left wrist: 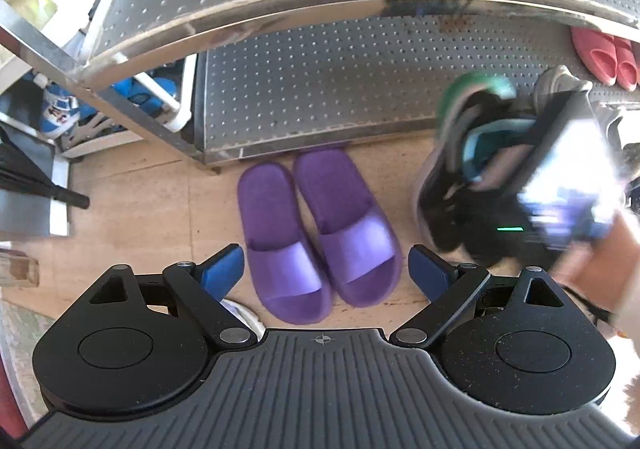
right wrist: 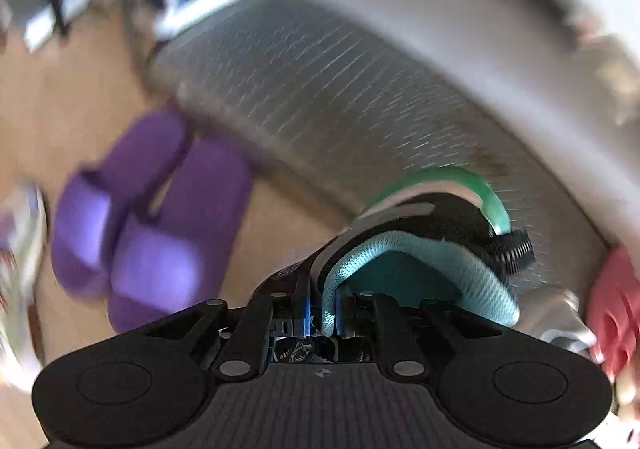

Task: Organize scattered shoes
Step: 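Carry the teal-lined sneaker beside the purple slides and release it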

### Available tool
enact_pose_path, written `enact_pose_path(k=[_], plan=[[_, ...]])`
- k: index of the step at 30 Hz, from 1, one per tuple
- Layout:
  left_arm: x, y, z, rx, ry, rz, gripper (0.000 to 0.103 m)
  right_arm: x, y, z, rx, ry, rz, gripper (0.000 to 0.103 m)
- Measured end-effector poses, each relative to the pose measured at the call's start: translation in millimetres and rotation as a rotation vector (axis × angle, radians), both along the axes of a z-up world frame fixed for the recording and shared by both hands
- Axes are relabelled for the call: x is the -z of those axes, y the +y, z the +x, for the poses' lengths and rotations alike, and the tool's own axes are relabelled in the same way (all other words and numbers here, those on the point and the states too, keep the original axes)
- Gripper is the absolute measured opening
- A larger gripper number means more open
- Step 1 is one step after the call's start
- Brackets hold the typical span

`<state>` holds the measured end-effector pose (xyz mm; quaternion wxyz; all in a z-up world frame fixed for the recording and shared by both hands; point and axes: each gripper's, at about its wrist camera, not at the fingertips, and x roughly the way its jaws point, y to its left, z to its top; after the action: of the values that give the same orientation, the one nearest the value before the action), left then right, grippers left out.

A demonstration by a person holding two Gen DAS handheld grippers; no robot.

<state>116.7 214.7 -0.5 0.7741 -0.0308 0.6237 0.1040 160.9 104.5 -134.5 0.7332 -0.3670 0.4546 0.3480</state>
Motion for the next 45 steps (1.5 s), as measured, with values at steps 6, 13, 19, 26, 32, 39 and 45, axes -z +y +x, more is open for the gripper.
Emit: enact_pose_path(k=[6, 13, 19, 26, 32, 39, 45], plan=[[-3, 5, 0, -0.014, -0.014, -0.004, 0.093, 39, 33, 17, -0.020, 0.005, -0.048, 0.040], [-4, 12, -1, -0.049, -0.025, 0.011, 0.093, 54, 27, 27, 0.097, 0.072, -0.004, 0.046], [-6, 4, 0, -0.033, -0.032, 0.001, 0.093, 58, 20, 27, 0.174, 0.202, -0.086, 0.046], [-6, -6, 1, -0.009, -0.034, 0.003, 0.093, 71, -15, 0, 0.157, 0.367, -0.013, 0.045], [-8, -18, 9, 0.008, -0.038, 0.005, 0.093, 36, -47, -9, 0.334, 0.354, 0.239, 0.057], [-4, -31, 7, 0.038, -0.029, -0.026, 0.093, 22, -109, -15, 0.518, 0.485, 0.335, 0.075], [0, -25, 5, 0.023, -0.020, -0.014, 0.093, 58, -108, -12, 0.682, 0.528, 0.411, 0.088]])
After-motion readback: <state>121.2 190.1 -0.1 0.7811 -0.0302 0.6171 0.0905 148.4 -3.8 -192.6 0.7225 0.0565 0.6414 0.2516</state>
